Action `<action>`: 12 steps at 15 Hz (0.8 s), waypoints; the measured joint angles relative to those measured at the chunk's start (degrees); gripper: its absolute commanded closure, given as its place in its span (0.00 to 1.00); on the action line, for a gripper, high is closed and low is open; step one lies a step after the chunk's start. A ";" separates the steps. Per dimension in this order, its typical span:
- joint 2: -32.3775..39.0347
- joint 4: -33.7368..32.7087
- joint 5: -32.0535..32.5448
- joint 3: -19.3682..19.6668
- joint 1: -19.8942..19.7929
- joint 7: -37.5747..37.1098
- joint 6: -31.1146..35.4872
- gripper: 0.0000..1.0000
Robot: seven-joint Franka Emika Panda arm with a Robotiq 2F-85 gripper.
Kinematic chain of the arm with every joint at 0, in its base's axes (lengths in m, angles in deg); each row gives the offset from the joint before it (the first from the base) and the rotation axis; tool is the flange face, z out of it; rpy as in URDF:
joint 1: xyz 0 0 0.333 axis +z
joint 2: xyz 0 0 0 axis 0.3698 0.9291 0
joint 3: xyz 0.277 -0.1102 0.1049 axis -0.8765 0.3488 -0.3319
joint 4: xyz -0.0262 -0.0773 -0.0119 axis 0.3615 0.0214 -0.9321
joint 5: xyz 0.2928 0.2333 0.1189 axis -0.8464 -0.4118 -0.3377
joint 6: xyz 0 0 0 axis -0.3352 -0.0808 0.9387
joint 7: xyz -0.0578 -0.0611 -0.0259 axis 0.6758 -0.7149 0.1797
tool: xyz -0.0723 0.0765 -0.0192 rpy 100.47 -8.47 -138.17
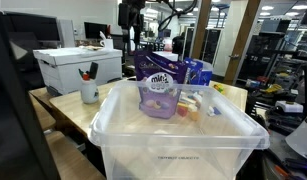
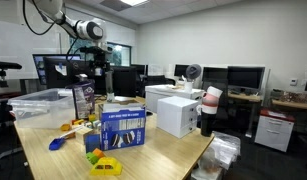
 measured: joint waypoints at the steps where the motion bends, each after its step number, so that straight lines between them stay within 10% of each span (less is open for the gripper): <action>1: 0.02 0.33 0.00 0.02 -0.12 0.00 -0.81 0.00; 12: 0.17 7.53 1.93 -0.08 0.40 -0.04 2.84 0.00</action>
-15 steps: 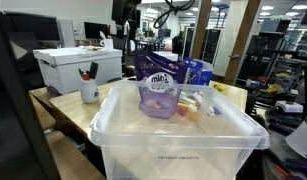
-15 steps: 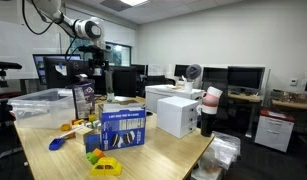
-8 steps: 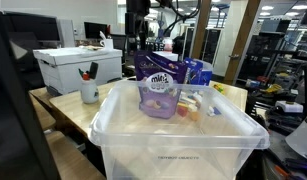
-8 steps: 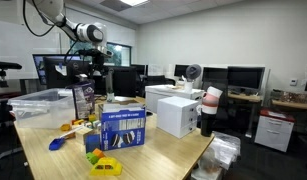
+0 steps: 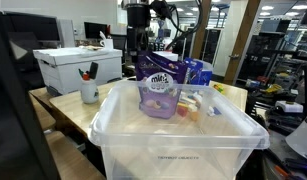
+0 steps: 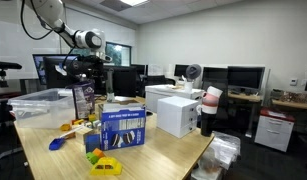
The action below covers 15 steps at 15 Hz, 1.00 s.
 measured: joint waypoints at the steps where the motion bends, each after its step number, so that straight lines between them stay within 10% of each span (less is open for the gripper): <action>1: 0.00 0.79 0.71 0.04 0.00 -0.02 1.24 0.00; 5: 0.00 2.52 3.11 0.15 0.00 -0.21 2.37 0.00; 6: 0.00 2.78 3.58 0.16 0.00 -0.25 2.39 0.25; 15: -0.01 3.51 5.36 0.36 0.26 -4.63 2.40 0.69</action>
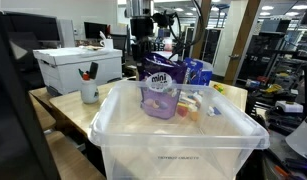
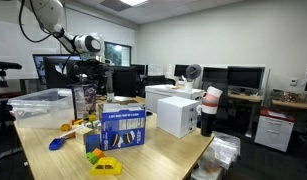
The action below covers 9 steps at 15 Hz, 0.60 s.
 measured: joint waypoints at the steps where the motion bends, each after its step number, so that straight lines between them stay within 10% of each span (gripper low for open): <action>1: 0.00 0.00 0.11 0.17 0.13 -0.89 0.00 0.73; 4: 0.00 0.00 0.50 0.74 0.51 -3.61 -0.02 0.94; 9: 0.00 0.00 0.73 1.24 0.53 -6.68 -0.03 0.95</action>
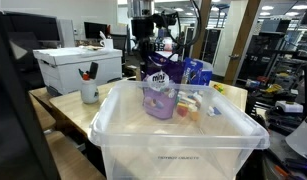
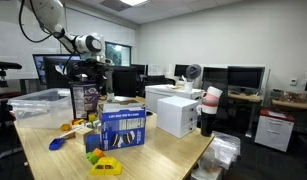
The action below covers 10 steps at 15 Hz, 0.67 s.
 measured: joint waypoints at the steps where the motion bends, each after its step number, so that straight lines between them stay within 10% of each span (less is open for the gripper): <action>1: 0.00 0.00 0.00 0.05 0.00 -0.22 0.00 0.94; 10: 0.00 -0.01 1.45 0.84 0.87 -5.16 0.00 0.95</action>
